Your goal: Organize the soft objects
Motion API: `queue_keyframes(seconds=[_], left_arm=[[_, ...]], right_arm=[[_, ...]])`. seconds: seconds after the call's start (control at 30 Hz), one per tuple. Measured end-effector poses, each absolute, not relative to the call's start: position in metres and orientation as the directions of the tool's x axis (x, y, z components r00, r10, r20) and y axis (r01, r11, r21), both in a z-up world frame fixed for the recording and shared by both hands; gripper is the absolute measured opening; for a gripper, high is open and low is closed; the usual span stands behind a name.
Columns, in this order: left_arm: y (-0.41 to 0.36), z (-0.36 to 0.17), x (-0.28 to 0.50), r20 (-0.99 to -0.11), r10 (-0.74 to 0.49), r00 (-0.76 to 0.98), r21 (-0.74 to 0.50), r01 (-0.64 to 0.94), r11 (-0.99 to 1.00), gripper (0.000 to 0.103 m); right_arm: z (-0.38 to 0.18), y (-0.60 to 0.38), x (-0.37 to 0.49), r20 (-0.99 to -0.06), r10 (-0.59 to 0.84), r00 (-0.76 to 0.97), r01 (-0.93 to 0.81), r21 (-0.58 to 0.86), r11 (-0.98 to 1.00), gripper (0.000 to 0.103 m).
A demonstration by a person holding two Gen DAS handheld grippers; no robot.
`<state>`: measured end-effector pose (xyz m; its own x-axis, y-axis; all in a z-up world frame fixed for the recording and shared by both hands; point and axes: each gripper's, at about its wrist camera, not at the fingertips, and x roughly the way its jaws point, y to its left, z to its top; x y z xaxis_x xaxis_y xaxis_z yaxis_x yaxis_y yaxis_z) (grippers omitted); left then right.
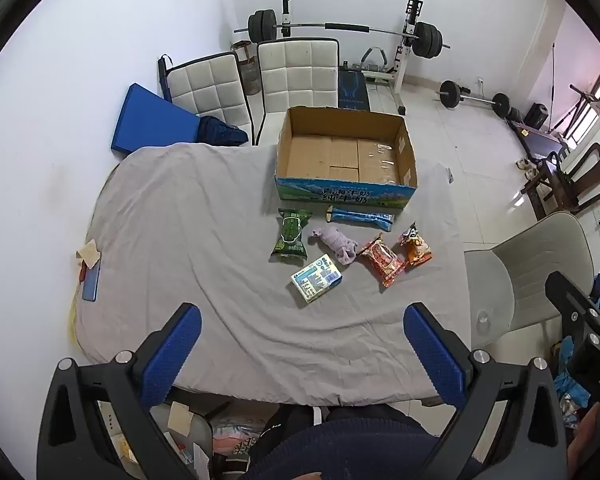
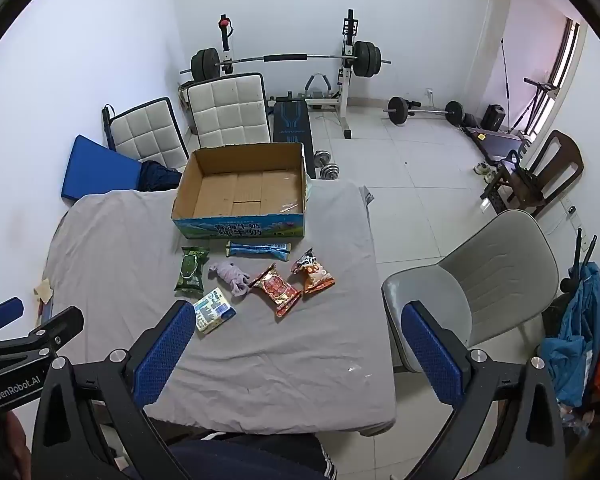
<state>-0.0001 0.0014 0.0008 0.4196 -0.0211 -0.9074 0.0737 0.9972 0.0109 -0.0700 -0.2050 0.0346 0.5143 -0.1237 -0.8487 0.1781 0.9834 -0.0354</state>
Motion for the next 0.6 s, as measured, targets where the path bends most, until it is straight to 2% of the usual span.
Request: queue_keyframes(seconds=[0.6], left_arm=[[0.013, 0.000, -0.005, -0.909, -0.019, 0.417, 0.006, 0.059, 0.998, 0.103]], right_arm=[[0.034, -0.200, -0.069, -0.855, -0.111, 0.506, 0.174, -0.025, 0.984, 0.103]])
